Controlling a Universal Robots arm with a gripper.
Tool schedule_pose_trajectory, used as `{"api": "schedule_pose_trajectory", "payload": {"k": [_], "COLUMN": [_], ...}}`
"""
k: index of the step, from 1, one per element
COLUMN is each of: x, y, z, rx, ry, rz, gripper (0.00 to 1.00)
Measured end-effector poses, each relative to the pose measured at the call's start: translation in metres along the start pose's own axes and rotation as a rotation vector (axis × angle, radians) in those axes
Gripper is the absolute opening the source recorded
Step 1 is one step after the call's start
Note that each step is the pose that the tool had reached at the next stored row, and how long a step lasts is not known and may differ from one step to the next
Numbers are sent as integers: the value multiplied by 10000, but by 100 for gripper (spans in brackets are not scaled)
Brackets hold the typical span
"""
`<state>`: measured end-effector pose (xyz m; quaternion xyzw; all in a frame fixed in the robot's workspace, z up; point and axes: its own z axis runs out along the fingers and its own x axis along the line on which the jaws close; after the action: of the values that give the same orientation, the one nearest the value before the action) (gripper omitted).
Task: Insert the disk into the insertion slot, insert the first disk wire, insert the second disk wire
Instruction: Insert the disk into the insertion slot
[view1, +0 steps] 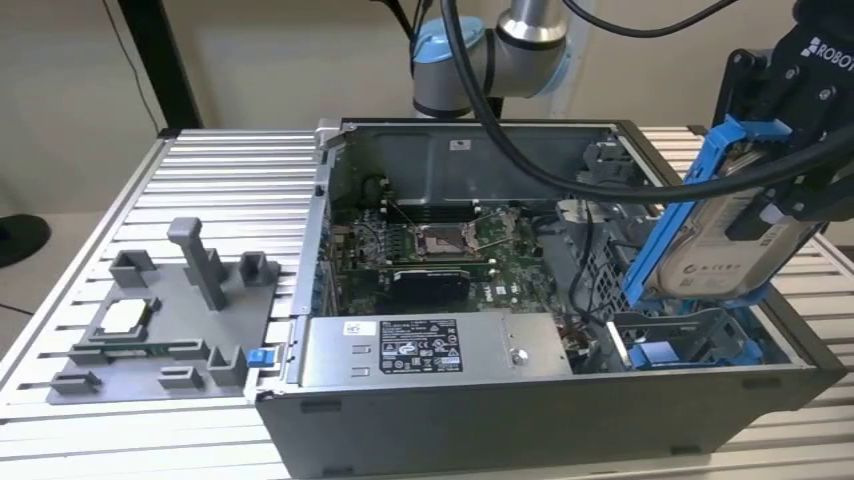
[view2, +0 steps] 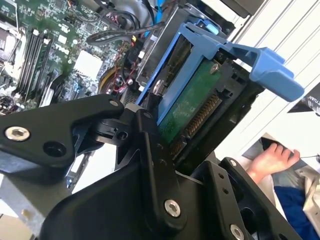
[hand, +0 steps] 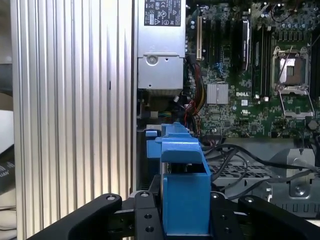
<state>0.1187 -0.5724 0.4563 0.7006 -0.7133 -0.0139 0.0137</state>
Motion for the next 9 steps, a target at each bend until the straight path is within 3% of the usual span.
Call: {"api": "schedule_pose_trajectory", "payload": {"k": [9], "x": [5], "y": [-53], "z": [65], "rx": [0], "ry": [0], "rz": [1], "gripper": [0]}}
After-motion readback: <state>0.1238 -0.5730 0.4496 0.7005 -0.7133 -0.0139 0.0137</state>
